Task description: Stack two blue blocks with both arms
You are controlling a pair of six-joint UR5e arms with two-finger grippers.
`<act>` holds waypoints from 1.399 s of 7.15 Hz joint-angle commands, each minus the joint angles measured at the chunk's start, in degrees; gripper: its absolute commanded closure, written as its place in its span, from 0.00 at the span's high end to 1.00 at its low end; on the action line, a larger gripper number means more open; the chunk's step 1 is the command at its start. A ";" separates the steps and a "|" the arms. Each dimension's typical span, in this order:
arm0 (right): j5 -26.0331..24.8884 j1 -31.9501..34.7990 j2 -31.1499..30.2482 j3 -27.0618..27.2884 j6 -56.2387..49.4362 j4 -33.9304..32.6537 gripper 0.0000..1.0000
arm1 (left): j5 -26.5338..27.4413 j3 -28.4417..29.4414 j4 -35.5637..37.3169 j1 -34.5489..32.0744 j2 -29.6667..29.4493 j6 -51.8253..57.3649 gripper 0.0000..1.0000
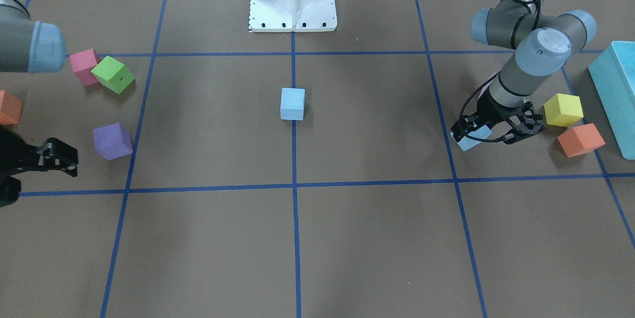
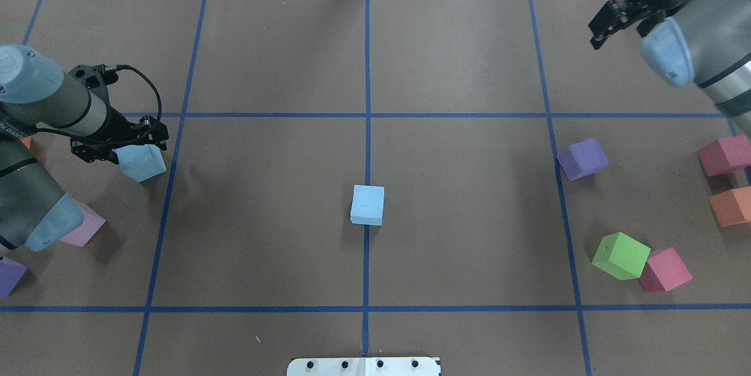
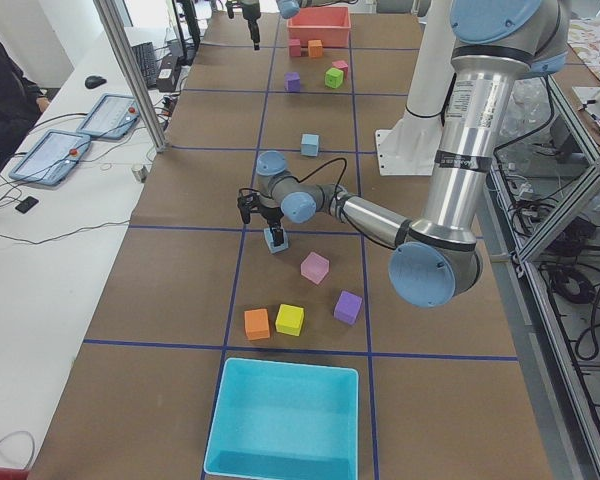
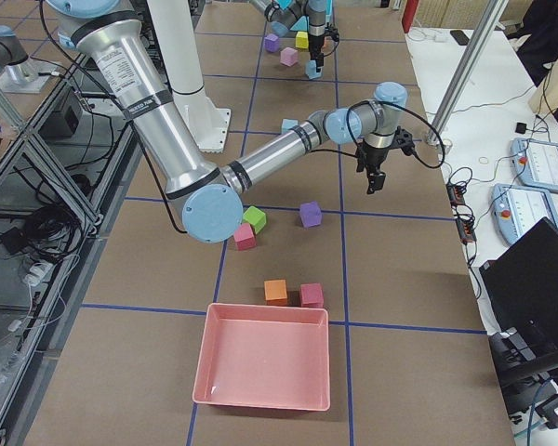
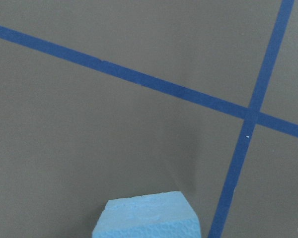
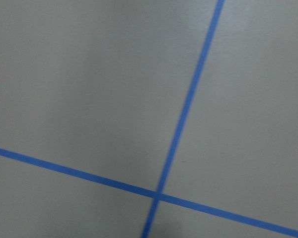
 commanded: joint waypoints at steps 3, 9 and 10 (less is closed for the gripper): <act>2.66 12.58 -2.51 -6.86 -16.80 -1.57 1.00 | -0.08 1.37 -0.15 0.06 0.05 3.61 0.98; 2.58 16.55 -2.68 -9.51 -22.00 -1.57 1.00 | -0.08 1.55 -0.24 0.15 0.05 3.52 0.76; 2.31 17.07 -2.77 -9.86 -22.09 -1.57 1.00 | -0.08 1.55 -0.33 0.15 0.05 3.52 0.70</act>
